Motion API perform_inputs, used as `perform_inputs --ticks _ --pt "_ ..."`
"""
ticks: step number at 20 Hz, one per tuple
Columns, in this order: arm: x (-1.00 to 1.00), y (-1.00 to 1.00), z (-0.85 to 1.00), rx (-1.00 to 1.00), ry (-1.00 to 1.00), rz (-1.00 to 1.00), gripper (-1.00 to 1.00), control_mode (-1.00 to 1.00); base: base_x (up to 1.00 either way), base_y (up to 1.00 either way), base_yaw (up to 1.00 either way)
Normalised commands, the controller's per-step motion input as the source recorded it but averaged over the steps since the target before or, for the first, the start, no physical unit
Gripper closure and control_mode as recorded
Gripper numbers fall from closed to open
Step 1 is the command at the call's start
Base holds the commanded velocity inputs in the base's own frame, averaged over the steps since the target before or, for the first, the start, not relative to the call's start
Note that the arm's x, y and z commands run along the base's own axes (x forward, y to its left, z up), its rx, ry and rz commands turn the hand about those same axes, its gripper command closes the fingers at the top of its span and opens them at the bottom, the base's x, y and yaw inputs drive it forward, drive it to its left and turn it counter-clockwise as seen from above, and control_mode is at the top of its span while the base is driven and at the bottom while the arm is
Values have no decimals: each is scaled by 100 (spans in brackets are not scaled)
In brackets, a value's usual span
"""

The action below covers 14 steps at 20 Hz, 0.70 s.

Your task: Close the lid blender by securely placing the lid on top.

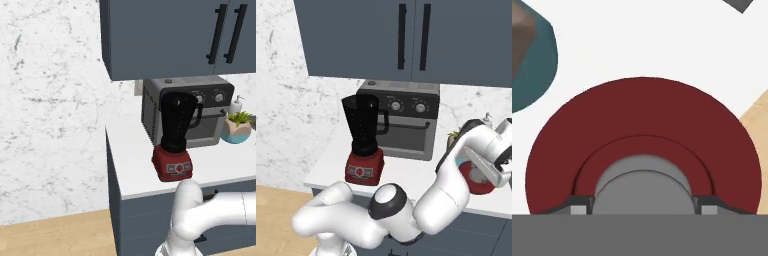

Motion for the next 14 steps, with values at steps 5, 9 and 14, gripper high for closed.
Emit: perform_inputs --ticks 5,9,14 --pt "-38 44 79 0 -22 0 100 -100 0 0 0" --pt "-20 74 72 0 -15 0 100 -100 0 0 0" --pt "-15 69 72 0 -11 1 100 -100 0 0 0"
